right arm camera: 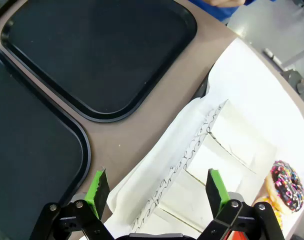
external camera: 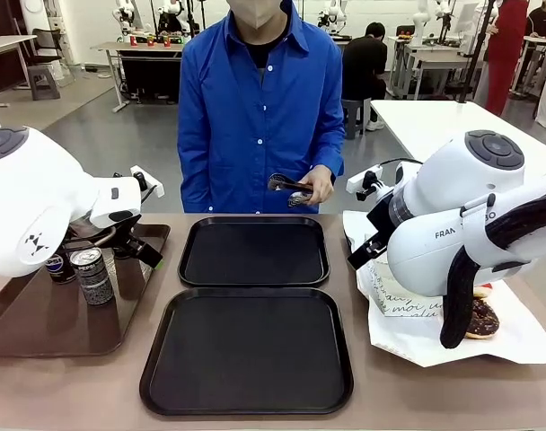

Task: Set up donuts and drinks on trays.
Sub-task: Pick up one Pepsi coke and place it on the Flat Tray.

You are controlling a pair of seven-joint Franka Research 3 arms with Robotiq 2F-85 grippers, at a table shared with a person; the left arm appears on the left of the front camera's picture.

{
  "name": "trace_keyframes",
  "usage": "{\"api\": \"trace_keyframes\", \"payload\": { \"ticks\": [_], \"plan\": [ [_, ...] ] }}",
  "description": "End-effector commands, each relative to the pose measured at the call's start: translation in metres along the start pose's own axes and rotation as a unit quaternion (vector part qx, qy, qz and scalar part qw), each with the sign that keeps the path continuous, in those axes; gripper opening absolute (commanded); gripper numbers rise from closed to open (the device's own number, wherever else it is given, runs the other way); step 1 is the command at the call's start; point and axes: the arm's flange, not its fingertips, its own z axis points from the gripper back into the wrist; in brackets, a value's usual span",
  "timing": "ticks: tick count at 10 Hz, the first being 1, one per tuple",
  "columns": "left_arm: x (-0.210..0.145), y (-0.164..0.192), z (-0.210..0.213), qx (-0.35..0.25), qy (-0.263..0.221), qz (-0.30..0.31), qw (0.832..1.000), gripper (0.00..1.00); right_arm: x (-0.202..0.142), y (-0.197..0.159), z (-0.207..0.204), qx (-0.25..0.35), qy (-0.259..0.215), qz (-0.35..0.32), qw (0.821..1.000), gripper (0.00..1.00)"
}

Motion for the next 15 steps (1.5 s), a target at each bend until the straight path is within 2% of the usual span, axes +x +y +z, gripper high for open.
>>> {"api": "trace_keyframes", "payload": {
  "ticks": [1, 7, 8, 10, 12, 13, 14, 15],
  "plan": [
    [0.0, 0.0, 0.0, 0.0, 0.0, 0.0, 1.0, 1.0, 0.0, 0.0, 0.0, 0.0, 0.0, 0.0, 1.0, 1.0],
    [0.0, 0.0, 0.0, 0.0, 0.0, 0.0, 1.0, 1.0, 0.0, 0.0, 0.0, 0.0, 0.0, 0.0, 1.0, 1.0],
    [-0.003, -0.001, 0.022, -0.005, 0.011, -0.006, 1.0, 1.0, 0.0, 0.0, 0.0, 0.0, 0.0, 0.0, 1.0, 1.0],
    [-0.042, -0.012, 0.078, -0.016, 0.002, -0.026, 1.0, 1.0, -0.043, 0.006, 0.049, 0.028, -0.012, -0.003, 1.0, 1.0],
    [-0.077, -0.016, 0.111, -0.013, 0.054, -0.034, 0.998, 1.0, -0.091, 0.01, 0.092, 0.043, 0.043, -0.01, 0.998, 1.0],
    [-0.093, -0.017, 0.118, -0.031, 0.08, -0.045, 0.995, 1.0, -0.116, 0.015, 0.116, 0.034, 0.068, -0.027, 0.997, 1.0],
    [-0.102, -0.016, 0.122, -0.062, 0.092, -0.054, 0.992, 1.0, -0.144, 0.025, 0.137, 0.016, 0.114, -0.04, 0.993, 1.0],
    [-0.115, -0.023, 0.129, -0.083, 0.098, -0.061, 0.99, 1.0, -0.155, 0.028, 0.142, 0.019, 0.12, -0.026, 0.992, 1.0]
  ]
}}
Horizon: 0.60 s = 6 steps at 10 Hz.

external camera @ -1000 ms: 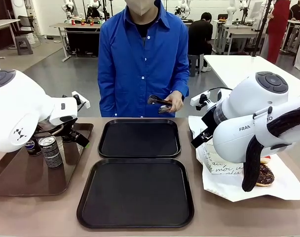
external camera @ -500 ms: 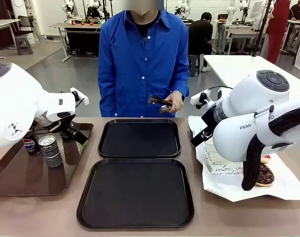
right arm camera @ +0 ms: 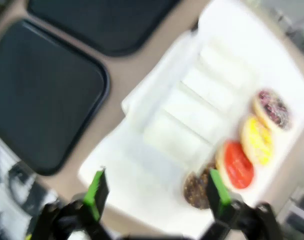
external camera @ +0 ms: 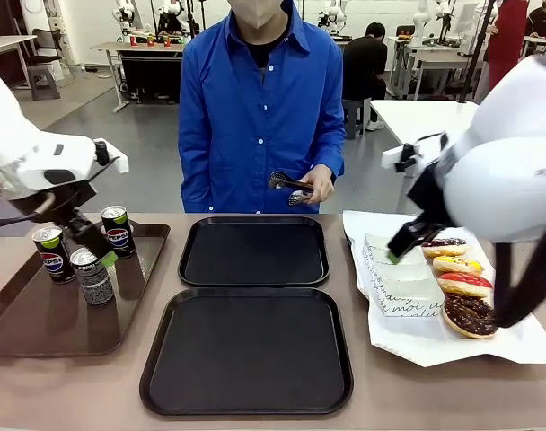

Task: Set up donuts and drinks on trays.
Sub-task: Pick up one Pepsi coke and place it on the Flat Tray.

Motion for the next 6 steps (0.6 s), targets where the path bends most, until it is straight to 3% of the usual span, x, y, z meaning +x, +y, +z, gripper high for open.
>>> {"api": "trace_keyframes", "payload": {
  "ticks": [1, 2, 3, 5, 6],
  "plan": [
    [-0.096, -0.04, -0.023, -0.022, -0.001, -0.009, 1.0, 1.0, -0.141, 0.04, -0.012, -0.009, 0.016, 0.009, 1.0, 1.0],
    [0.0, 0.0, 0.0, 0.0, 0.0, 0.0, 1.0, 1.0, -0.133, 0.032, -0.014, -0.059, -0.005, 0.026, 0.998, 1.0],
    [0.0, 0.0, 0.0, 0.0, 0.0, 0.0, 1.0, 1.0, -0.016, 0.001, 0.022, 0.001, 0.018, -0.002, 1.0, 1.0],
    [-0.008, -0.004, 0.011, -0.01, 0.008, -0.007, 1.0, 1.0, -0.026, 0.003, 0.045, -0.018, 0.015, 0.005, 1.0, 1.0],
    [-0.019, 0.022, 0.018, -0.169, -0.092, 0.092, 0.977, 1.0, -0.027, -0.035, 0.045, 0.128, -0.029, -0.102, 0.986, 1.0]
  ]
}}
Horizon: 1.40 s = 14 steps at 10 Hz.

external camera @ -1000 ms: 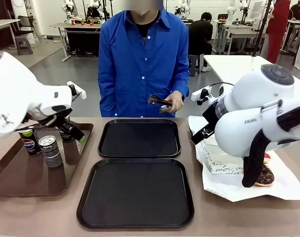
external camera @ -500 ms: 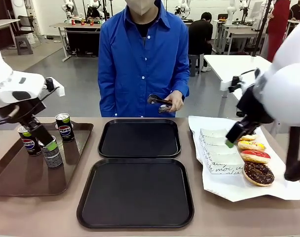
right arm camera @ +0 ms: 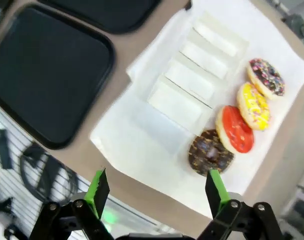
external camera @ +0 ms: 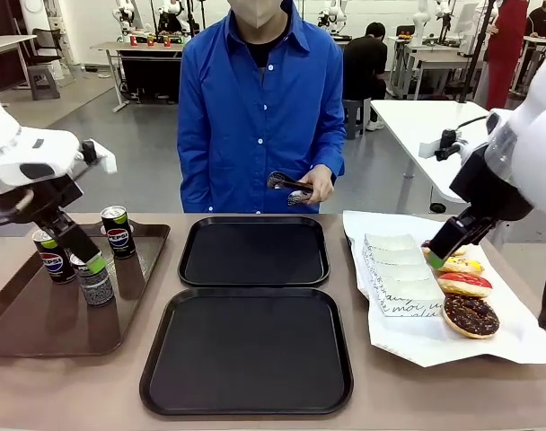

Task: Set up donuts and drinks on trays.
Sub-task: Pick up one Pepsi coke and place it on the Flat Tray.

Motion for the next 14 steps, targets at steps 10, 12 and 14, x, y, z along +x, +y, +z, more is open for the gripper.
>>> {"api": "trace_keyframes", "payload": {
  "ticks": [10, 12, 14],
  "plan": [
    [-0.172, 0.212, 0.026, -0.387, -0.279, 0.428, 0.768, 1.0, -0.178, -0.295, 0.023, 0.482, -0.238, -0.442, 0.718, 1.0],
    [-0.197, 0.22, 0.03, -0.375, -0.283, 0.45, 0.759, 1.0, -0.198, -0.302, 0.028, 0.469, -0.198, -0.449, 0.734, 1.0],
    [-0.209, 0.223, 0.033, -0.366, -0.283, 0.451, 0.764, 1.0, -0.201, -0.296, 0.033, 0.453, -0.145, -0.436, 0.764, 1.0]
  ]
}}
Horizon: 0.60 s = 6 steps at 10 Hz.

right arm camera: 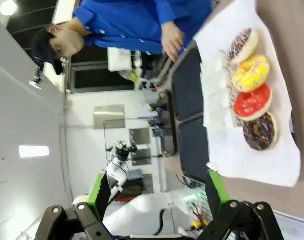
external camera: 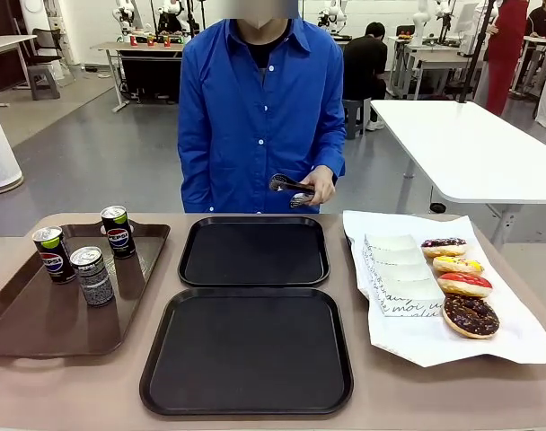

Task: Set up donuts and drinks on trays.
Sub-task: Pick up one Pepsi coke and place it on the Flat Tray.

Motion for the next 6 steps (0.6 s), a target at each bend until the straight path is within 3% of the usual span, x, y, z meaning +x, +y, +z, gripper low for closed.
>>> {"api": "trace_keyframes", "payload": {
  "ticks": [1, 2, 3, 6],
  "plan": [
    [0.004, -0.004, 0.003, 0.006, 0.013, -0.042, 0.999, 1.0, 0.001, 0.005, -0.001, -0.049, 0.037, 0.014, 0.998, 1.0],
    [0.005, -0.014, 0.003, 0.006, 0.038, -0.107, 0.994, 1.0, 0.002, 0.006, -0.002, -0.057, 0.033, 0.017, 0.998, 1.0],
    [0.0, -0.002, 0.002, 0.002, 0.0, -0.011, 1.0, 1.0, 0.001, 0.002, -0.003, -0.025, 0.017, 0.002, 1.0, 1.0],
    [0.0, -0.002, 0.002, 0.002, 0.0, -0.011, 1.0, 1.0, 0.001, 0.002, -0.003, -0.025, 0.017, 0.002, 1.0, 1.0]
  ]
}}
